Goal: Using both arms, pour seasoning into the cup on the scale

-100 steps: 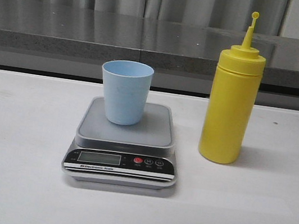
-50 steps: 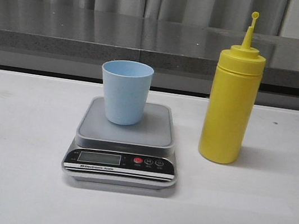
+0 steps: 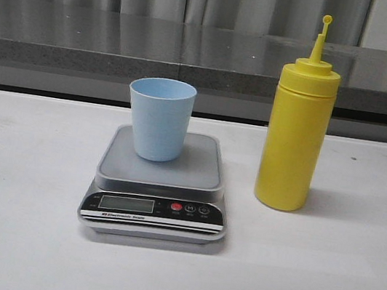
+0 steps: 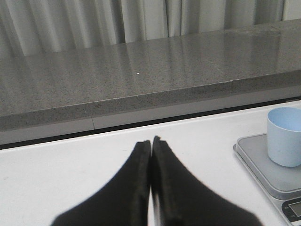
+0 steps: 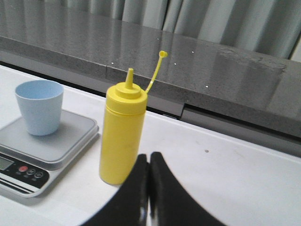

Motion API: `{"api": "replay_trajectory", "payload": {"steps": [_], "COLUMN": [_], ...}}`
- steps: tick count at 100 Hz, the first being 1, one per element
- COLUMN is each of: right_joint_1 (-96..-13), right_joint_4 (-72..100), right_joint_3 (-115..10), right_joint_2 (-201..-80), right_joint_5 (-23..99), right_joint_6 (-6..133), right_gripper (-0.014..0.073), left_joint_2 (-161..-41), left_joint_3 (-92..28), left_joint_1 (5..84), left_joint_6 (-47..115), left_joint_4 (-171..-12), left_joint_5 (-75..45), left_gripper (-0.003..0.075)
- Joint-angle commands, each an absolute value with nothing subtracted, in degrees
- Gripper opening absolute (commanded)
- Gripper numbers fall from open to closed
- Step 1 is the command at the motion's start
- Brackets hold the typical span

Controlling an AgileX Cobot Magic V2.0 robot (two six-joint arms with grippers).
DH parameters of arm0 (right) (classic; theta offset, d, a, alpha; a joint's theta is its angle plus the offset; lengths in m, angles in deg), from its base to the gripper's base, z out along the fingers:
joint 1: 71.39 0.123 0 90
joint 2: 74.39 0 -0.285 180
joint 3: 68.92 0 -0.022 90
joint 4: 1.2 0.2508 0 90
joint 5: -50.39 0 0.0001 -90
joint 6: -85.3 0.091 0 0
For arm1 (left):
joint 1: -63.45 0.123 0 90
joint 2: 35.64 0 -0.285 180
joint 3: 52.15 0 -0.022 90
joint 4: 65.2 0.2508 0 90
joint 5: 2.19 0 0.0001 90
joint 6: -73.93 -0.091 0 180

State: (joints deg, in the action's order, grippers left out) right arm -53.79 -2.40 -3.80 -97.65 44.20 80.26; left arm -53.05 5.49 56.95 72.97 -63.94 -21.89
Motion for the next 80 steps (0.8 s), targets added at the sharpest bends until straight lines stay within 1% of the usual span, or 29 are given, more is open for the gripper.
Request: {"api": "replay_trajectory", "payload": {"steps": [1,9,21,42,54,80], "right_joint_1": [-56.45,-59.55,-63.81,-68.94,-70.28,-70.34], "right_joint_4": [-4.17,-4.22,-5.26,-5.26,-5.26,-5.44], "right_joint_3": [-4.03,-2.73,-0.54,3.16,4.77,8.12], "right_joint_2": [-96.53,-94.11,-89.74,-80.92,-80.75,-80.71], "right_joint_5": [49.08,49.07,49.13,47.83,48.13,48.15], "right_joint_6": [82.38,85.30,85.88,86.71,86.97,87.12], "right_gripper": [-0.0067,-0.0067,-0.0067,-0.0067,-0.0067,-0.0067], "left_joint_2": [-53.72,-53.72,-53.72,-53.72,-53.60,-53.60], "left_joint_3": [4.12,4.12,4.12,4.12,4.12,4.12], "left_joint_1": [57.02,57.02,57.02,57.02,57.02,57.02], "left_joint_6": [73.29,73.29,73.29,73.29,73.29,73.29], "left_joint_4": [-63.87,-63.87,-63.87,-63.87,-63.87,-63.87], "left_joint_5": [-17.16,-17.16,-17.16,-17.16,-17.16,-17.16], "left_gripper": [-0.0018,-0.0018,-0.0018,-0.0018,-0.0018,-0.0018]}}
